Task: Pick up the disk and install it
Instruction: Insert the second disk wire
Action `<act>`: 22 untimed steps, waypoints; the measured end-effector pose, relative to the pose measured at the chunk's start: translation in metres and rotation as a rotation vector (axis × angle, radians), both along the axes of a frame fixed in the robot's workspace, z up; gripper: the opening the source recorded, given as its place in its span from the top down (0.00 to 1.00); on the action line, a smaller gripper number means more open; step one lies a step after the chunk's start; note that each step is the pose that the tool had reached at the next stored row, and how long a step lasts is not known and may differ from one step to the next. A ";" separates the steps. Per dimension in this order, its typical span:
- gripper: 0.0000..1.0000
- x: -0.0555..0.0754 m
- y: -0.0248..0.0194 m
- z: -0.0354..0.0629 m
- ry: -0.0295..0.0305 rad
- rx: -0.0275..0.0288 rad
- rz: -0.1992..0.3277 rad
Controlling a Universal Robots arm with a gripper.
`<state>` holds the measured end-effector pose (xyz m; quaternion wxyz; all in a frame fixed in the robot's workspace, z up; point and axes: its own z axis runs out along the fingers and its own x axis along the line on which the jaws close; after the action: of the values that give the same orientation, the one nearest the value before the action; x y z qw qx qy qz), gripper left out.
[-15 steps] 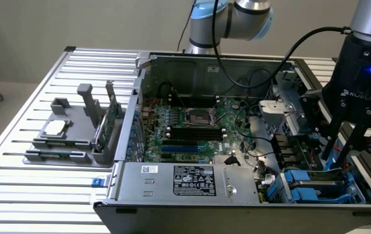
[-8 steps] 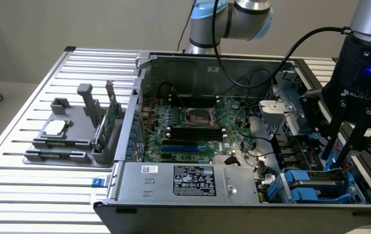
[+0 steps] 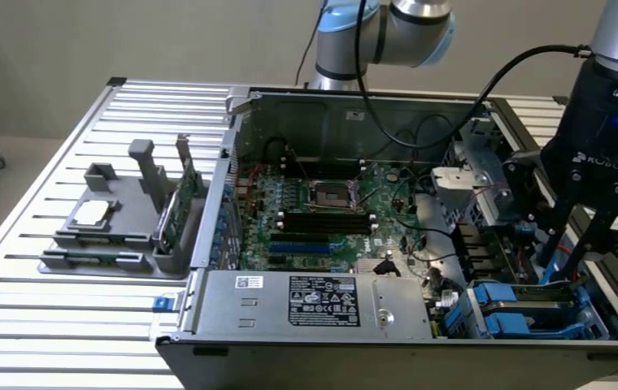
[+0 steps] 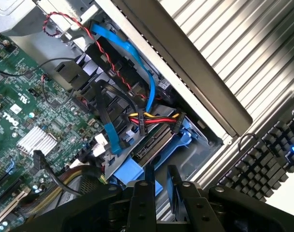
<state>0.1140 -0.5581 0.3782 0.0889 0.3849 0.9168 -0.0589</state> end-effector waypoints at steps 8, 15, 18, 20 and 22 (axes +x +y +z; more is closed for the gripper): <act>0.75 0.008 -0.0072 -0.0023 0.0000 0.0453 0.000; 0.67 0.014 -0.0142 -0.0077 0.0000 0.0610 -0.002; 0.67 0.016 -0.0166 -0.0109 -0.0001 0.0686 -0.005; 0.67 0.016 -0.0179 -0.0142 -0.0002 0.0747 -0.008; 0.67 0.017 -0.0192 -0.0176 -0.0004 0.0800 -0.013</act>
<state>0.1311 -0.5774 0.3606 0.0733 0.3939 0.9159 -0.0227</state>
